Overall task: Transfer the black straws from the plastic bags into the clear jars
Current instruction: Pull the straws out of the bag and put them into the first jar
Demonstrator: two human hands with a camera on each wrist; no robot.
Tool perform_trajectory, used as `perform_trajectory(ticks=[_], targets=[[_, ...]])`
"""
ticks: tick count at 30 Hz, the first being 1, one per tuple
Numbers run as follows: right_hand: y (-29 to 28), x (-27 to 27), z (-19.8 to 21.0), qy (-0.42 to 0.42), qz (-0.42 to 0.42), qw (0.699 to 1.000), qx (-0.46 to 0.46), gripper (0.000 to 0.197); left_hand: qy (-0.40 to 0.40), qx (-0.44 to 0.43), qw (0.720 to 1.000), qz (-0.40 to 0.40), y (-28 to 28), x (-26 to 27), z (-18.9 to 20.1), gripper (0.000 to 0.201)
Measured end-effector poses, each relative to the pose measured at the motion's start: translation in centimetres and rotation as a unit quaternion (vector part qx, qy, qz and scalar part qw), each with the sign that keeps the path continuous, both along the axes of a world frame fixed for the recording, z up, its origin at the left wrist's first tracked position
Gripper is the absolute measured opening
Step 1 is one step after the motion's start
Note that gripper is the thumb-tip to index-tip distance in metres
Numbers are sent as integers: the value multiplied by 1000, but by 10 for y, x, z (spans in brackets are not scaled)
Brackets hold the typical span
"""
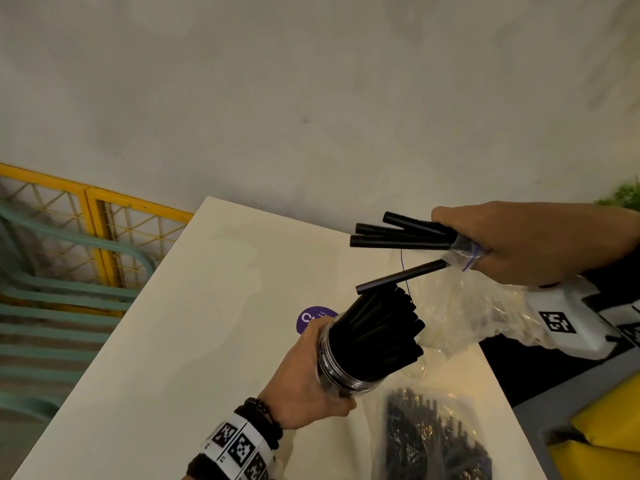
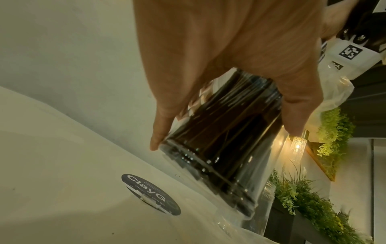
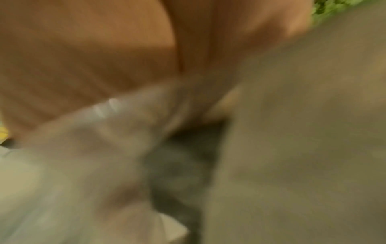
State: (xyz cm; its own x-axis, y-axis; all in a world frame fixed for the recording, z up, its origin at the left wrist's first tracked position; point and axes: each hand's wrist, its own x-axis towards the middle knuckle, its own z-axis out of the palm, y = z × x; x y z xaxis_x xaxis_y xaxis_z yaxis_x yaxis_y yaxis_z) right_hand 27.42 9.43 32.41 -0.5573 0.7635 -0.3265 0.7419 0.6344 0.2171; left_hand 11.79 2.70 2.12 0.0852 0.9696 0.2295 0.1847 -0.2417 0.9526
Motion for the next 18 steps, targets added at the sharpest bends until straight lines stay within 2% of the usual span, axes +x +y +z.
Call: perform_trajectory(ticks=[3,5,6,8,9,10,11,12,13,14,15,16,17,18], targets=[[13,20,0,45,-33,998,-27,23,-12,-3,1000,-6,-1,-3,2,98],[13,30,2,98,-43,992,-68,11,-17,-9,1000,-14,-3,-5,2,98],[12,34,4,136,-55,986,-81,23,-24,-15,999,-19,-4,-7,1,98],[26,60,1,217,-81,971,-59,41,-60,-41,997,-36,-6,-12,0,100],[50,99,-3,226,-109,967,-39,44,-82,-57,994,-46,-6,-15,-1,100],[87,151,-5,210,-108,970,55,44,-100,-70,991,-53,-7,-18,-1,100],[111,187,-10,194,-103,969,116,30,-111,-77,989,-55,-6,-21,-3,100],[120,206,-20,202,-97,968,118,23,-121,-81,988,-56,-6,-23,-5,100],[116,205,-26,189,-86,972,106,37,-131,-83,986,-54,-6,-25,-6,100],[97,183,-38,169,-99,980,35,41,-139,-85,985,-52,-5,-26,-6,100],[64,139,-40,152,-116,982,6,35,-144,-86,984,-51,-5,-27,-5,99],[41,113,-43,118,-113,986,17,36,-148,-86,984,-52,-4,-28,-4,99],[24,96,-49,91,-127,988,-4,42,-149,-86,984,-51,-4,-28,-2,99],[15,83,-56,100,-121,987,-21,44,-148,-86,984,-49,-3,-28,1,99]])
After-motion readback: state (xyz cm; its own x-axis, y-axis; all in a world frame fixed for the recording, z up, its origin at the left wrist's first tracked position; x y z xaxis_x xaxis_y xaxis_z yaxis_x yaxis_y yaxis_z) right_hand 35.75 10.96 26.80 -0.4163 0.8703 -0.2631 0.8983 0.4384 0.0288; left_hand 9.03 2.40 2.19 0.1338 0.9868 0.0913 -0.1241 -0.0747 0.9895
